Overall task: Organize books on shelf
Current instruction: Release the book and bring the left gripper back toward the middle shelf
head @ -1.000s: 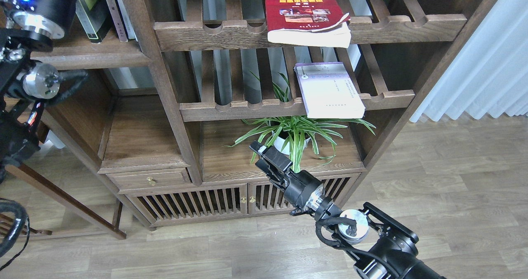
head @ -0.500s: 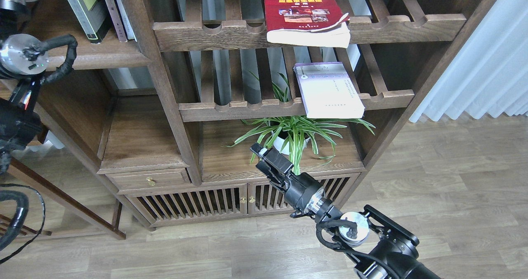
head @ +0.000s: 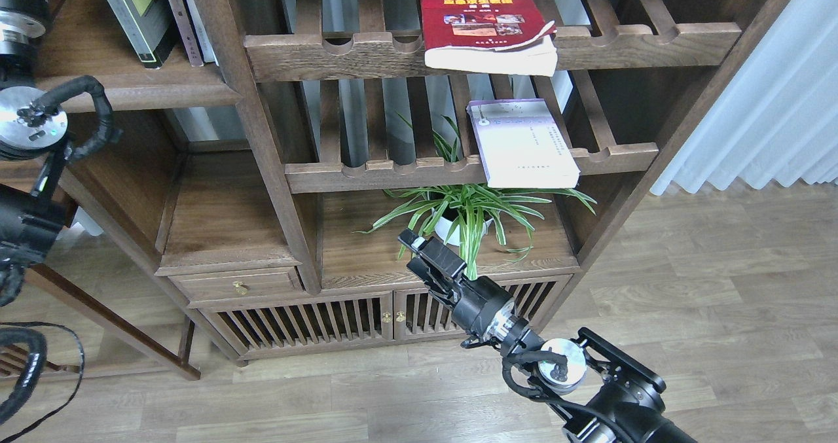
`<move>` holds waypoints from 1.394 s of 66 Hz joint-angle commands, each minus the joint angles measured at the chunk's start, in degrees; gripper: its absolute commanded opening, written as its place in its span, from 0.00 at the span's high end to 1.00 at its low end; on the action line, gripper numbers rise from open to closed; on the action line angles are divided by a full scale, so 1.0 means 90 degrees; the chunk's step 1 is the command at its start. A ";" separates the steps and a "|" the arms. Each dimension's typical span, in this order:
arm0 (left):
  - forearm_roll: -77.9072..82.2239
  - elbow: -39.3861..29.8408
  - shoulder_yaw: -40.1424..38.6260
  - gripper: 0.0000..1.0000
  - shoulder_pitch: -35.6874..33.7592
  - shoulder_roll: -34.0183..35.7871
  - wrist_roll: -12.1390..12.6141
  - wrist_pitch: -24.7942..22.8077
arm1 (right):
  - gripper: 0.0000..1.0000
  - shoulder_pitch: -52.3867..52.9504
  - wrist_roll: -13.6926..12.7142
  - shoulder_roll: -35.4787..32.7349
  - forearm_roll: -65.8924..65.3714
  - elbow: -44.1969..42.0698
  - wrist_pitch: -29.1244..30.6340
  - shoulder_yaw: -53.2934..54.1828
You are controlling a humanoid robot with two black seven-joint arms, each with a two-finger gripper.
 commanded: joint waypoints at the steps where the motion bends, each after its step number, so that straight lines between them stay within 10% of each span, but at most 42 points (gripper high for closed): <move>1: -0.0418 -0.0054 -0.0028 0.30 0.0052 -0.0079 0.0000 -0.0714 | 0.01 -0.0059 0.0000 0.0000 0.0000 0.0000 0.0010 0.0009; 35: -0.1140 -0.2300 -0.0340 0.26 0.0871 -0.0099 0.0000 -0.0852 | 0.01 -0.0079 -0.0010 0.0000 0.0000 0.0039 0.0146 0.0000; 92: -0.1317 -0.2339 0.1417 0.26 0.3342 -0.1544 0.0289 -0.1561 | 0.01 -0.0079 0.0010 0.0000 0.0010 0.0205 0.0625 0.0312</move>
